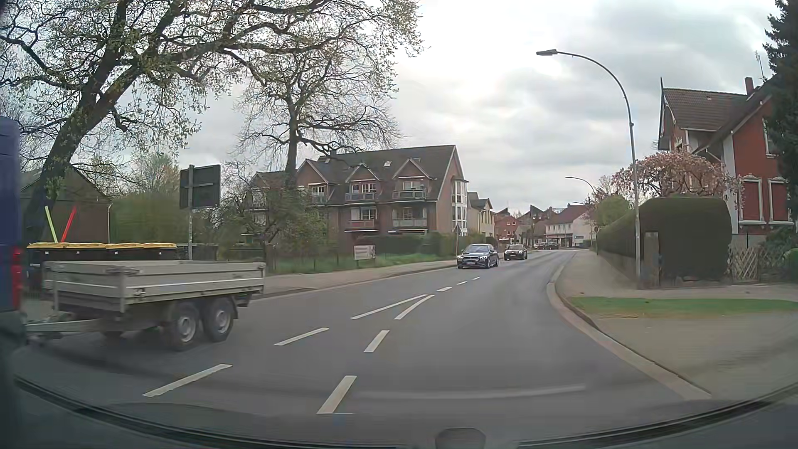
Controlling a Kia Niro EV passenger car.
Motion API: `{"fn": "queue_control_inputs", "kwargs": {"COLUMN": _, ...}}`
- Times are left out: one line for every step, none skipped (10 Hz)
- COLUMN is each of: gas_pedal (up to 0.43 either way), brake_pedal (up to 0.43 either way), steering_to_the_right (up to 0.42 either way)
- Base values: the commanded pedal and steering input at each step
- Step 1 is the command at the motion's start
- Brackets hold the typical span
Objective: Follow the waypoints while adhering to traffic rules and regulations
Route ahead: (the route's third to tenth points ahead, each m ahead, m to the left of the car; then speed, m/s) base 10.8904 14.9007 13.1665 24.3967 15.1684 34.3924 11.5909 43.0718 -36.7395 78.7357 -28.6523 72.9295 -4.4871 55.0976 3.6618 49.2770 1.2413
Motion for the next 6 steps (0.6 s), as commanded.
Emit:
{"fn": "queue_control_inputs", "kwargs": {"gas_pedal": 0.000, "brake_pedal": 0.006, "steering_to_the_right": -0.276}}
{"fn": "queue_control_inputs", "kwargs": {"gas_pedal": 0.000, "brake_pedal": 0.006, "steering_to_the_right": -0.277}}
{"fn": "queue_control_inputs", "kwargs": {"gas_pedal": 0.000, "brake_pedal": 0.006, "steering_to_the_right": -0.284}}
{"fn": "queue_control_inputs", "kwargs": {"gas_pedal": 0.000, "brake_pedal": 0.006, "steering_to_the_right": -0.296}}
{"fn": "queue_control_inputs", "kwargs": {"gas_pedal": 0.000, "brake_pedal": 0.049, "steering_to_the_right": -0.304}}
{"fn": "queue_control_inputs", "kwargs": {"gas_pedal": 0.000, "brake_pedal": 0.171, "steering_to_the_right": -0.305}}
